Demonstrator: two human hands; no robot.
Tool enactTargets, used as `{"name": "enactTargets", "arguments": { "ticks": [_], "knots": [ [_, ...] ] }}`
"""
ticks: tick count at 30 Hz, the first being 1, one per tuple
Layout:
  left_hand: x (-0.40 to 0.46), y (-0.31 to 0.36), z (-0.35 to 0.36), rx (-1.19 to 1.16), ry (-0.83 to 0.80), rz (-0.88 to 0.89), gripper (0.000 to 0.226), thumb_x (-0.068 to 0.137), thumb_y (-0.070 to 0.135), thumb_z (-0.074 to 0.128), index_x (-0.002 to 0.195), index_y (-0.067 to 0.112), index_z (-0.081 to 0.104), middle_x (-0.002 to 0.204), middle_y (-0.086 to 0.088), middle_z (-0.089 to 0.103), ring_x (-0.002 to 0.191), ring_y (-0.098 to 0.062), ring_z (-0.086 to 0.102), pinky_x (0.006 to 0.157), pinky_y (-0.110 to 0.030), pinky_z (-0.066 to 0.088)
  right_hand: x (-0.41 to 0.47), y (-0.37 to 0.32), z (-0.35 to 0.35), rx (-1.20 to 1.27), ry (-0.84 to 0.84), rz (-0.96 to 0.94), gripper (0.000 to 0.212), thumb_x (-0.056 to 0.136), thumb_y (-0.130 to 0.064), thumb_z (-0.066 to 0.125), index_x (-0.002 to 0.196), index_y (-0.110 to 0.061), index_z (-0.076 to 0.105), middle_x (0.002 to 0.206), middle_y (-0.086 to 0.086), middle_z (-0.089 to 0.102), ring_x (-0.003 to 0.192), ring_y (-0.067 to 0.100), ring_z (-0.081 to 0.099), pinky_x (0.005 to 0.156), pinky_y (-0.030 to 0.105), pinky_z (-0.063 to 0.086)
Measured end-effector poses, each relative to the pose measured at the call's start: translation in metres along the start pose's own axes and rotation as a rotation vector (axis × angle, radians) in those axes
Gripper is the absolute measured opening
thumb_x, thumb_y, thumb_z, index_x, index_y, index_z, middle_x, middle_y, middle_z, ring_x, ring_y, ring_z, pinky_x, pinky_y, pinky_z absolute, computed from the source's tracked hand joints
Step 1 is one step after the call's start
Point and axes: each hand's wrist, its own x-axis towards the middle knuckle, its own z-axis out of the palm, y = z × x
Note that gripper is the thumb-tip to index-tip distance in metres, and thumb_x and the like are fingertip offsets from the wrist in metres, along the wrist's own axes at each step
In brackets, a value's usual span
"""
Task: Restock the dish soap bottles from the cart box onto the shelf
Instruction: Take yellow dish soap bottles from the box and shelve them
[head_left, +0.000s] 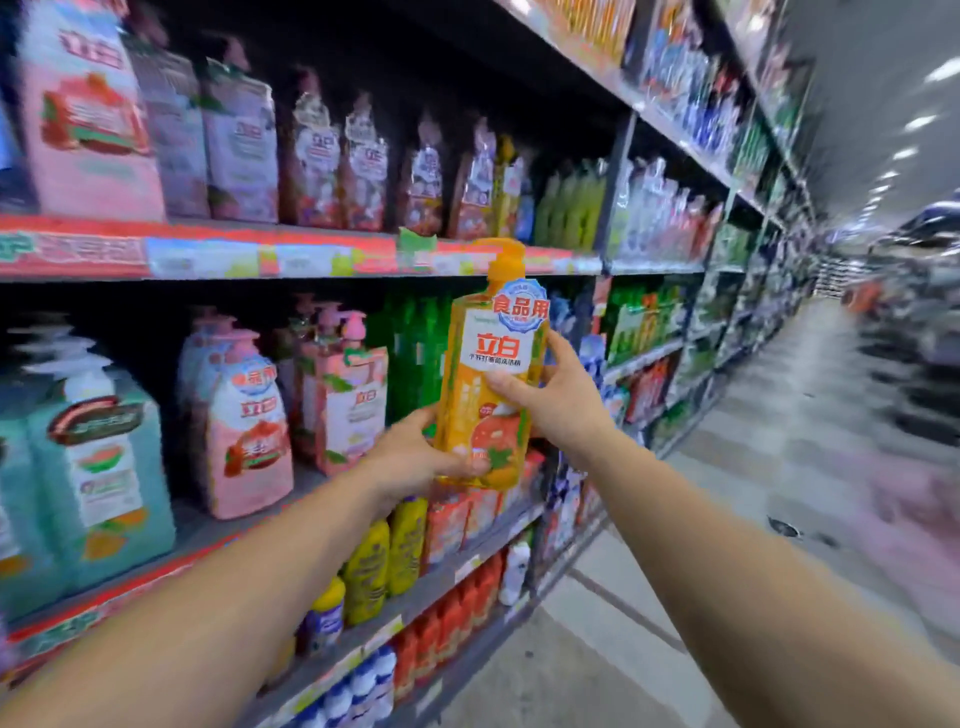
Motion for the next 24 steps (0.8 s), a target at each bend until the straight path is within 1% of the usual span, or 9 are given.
{"name": "enactTargets", "arguments": {
  "ticks": [3, 6, 7, 9, 11, 15, 18, 21, 24],
  "knots": [
    [0.076, 0.018, 0.015, 0.072, -0.047, 0.073, 0.082, 0.049, 0.025, 0.097, 0.122, 0.021, 0.060, 0.098, 0.003, 0.076, 0.088, -0.013, 0.073, 0.081, -0.033, 0.058, 0.064, 0.011, -0.029, -0.031, 0.038, -0.051, 0.099, 0.063, -0.052, 0.083, 0.146, -0.034, 0.032, 0.121, -0.006, 0.065, 0.102, 0.013, 0.067, 0.088, 0.041, 0.056],
    [0.147, 0.035, 0.035, 0.115, -0.067, 0.105, 0.064, 0.060, 0.015, 0.093, 0.114, 0.025, 0.060, 0.085, 0.011, 0.076, 0.078, -0.003, 0.072, 0.074, -0.021, 0.057, 0.120, 0.023, -0.065, -0.024, 0.079, -0.100, 0.073, 0.082, -0.023, 0.077, 0.136, -0.038, 0.031, 0.106, -0.016, 0.062, 0.076, -0.017, 0.061, 0.067, 0.011, 0.053],
    [0.168, 0.039, 0.043, 0.161, -0.058, 0.119, 0.068, 0.056, 0.024, 0.095, 0.114, 0.027, 0.060, 0.087, 0.012, 0.076, 0.080, -0.003, 0.072, 0.078, -0.022, 0.057, 0.136, 0.027, -0.076, -0.035, 0.087, -0.107, 0.072, 0.083, -0.020, 0.077, 0.136, -0.038, 0.032, 0.105, -0.016, 0.063, 0.076, -0.016, 0.061, 0.066, 0.011, 0.054],
    [0.208, 0.049, 0.059, 0.253, -0.042, 0.147, 0.075, 0.047, 0.040, 0.096, 0.113, 0.030, 0.061, 0.100, 0.009, 0.075, 0.089, -0.008, 0.071, 0.089, -0.030, 0.055, 0.170, 0.038, -0.098, -0.052, 0.112, -0.137, 0.071, 0.080, -0.025, 0.079, 0.140, -0.033, 0.040, 0.111, -0.008, 0.068, 0.090, 0.002, 0.068, 0.079, 0.032, 0.059],
    [0.246, 0.059, 0.076, 0.287, -0.041, 0.173, 0.057, 0.057, 0.029, 0.094, 0.103, 0.031, 0.061, 0.102, 0.007, 0.073, 0.090, -0.009, 0.069, 0.088, -0.026, 0.054, 0.205, 0.049, -0.122, -0.052, 0.124, -0.170, 0.071, 0.079, -0.029, 0.080, 0.140, -0.032, 0.043, 0.109, -0.006, 0.071, 0.090, 0.016, 0.072, 0.079, 0.044, 0.060],
    [0.318, 0.080, 0.114, 0.354, 0.019, 0.231, 0.054, 0.061, 0.029, 0.093, 0.105, 0.032, 0.061, 0.106, 0.007, 0.072, 0.096, -0.012, 0.068, 0.092, -0.032, 0.052, 0.277, 0.072, -0.173, -0.012, 0.080, -0.223, 0.074, 0.081, -0.030, 0.077, 0.144, -0.030, 0.038, 0.103, -0.004, 0.074, 0.074, 0.019, 0.074, 0.072, 0.041, 0.062],
    [0.369, 0.102, 0.140, 0.387, 0.100, 0.241, 0.055, 0.060, 0.034, 0.093, 0.108, 0.028, 0.066, 0.102, 0.010, 0.073, 0.094, -0.011, 0.069, 0.087, -0.032, 0.054, 0.334, 0.083, -0.212, 0.009, 0.015, -0.275, 0.060, 0.083, -0.033, 0.075, 0.136, -0.035, 0.046, 0.108, -0.005, 0.072, 0.075, 0.013, 0.073, 0.063, 0.030, 0.058],
    [0.407, 0.135, 0.163, 0.421, 0.168, 0.244, 0.039, 0.064, 0.027, 0.091, 0.094, 0.029, 0.067, 0.096, 0.012, 0.073, 0.091, -0.009, 0.069, 0.076, -0.022, 0.053, 0.385, 0.080, -0.246, 0.023, -0.020, -0.338, 0.044, 0.086, -0.033, 0.071, 0.126, -0.036, 0.052, 0.103, -0.009, 0.071, 0.069, 0.005, 0.070, 0.055, 0.020, 0.053],
    [0.438, 0.169, 0.170, 0.465, 0.262, 0.274, 0.034, 0.065, 0.027, 0.090, 0.089, 0.030, 0.065, 0.094, 0.015, 0.072, 0.087, -0.003, 0.067, 0.073, -0.016, 0.050, 0.441, 0.069, -0.261, 0.040, -0.044, -0.385, 0.033, 0.083, -0.041, 0.073, 0.112, -0.044, 0.056, 0.101, -0.013, 0.070, 0.079, 0.007, 0.071, 0.070, 0.036, 0.060]
  ]
}}
